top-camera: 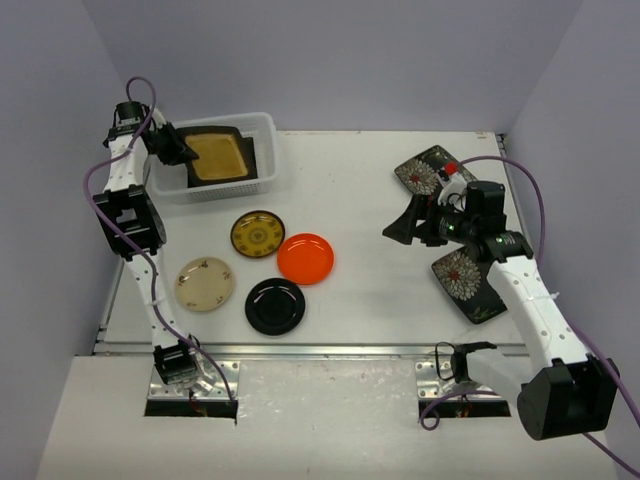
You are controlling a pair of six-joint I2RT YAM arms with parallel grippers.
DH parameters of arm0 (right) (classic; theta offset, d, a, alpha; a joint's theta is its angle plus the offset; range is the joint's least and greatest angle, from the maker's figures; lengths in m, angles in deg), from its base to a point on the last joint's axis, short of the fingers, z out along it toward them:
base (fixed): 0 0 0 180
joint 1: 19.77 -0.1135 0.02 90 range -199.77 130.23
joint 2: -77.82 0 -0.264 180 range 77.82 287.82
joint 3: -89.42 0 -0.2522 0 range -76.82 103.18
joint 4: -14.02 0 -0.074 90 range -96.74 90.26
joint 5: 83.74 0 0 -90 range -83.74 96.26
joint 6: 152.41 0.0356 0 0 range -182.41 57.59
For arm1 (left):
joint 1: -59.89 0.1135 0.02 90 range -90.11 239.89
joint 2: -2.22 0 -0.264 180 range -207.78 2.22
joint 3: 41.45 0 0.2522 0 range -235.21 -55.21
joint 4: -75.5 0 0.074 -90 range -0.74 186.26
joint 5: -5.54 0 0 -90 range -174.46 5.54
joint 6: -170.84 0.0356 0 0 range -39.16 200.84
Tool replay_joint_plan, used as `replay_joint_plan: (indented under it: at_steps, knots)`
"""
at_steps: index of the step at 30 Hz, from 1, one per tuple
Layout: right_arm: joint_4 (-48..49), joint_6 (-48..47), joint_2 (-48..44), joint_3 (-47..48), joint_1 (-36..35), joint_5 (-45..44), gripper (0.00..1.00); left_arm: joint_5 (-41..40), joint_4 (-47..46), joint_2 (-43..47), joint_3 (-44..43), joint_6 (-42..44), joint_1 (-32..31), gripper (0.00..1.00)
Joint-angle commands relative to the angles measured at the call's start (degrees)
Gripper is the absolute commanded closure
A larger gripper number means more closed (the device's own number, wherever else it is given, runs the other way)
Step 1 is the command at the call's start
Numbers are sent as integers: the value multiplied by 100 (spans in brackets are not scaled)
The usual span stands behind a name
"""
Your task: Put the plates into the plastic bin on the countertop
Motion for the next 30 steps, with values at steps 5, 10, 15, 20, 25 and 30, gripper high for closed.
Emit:
replay_joint_plan:
  at_steps: [5,10,15,20,25,30]
  knots:
    - [424,-43,61,-44,13,151,1,-363,-194,-81,-626,289,-99,78]
    - [548,2,102,-105,5,226,1,-597,-201,-158,-637,289,-160,57]
    - [557,-6,177,-122,5,214,1,-1004,-209,-163,-671,324,-355,47]
    - [514,-19,233,-84,5,179,1,-1352,-197,-164,-607,303,-497,40]
    - [455,-25,310,-55,5,65,1,-1732,-273,35,-544,230,-629,29]
    - [402,19,339,-56,5,-151,1,-1874,-301,227,-437,144,-640,0]
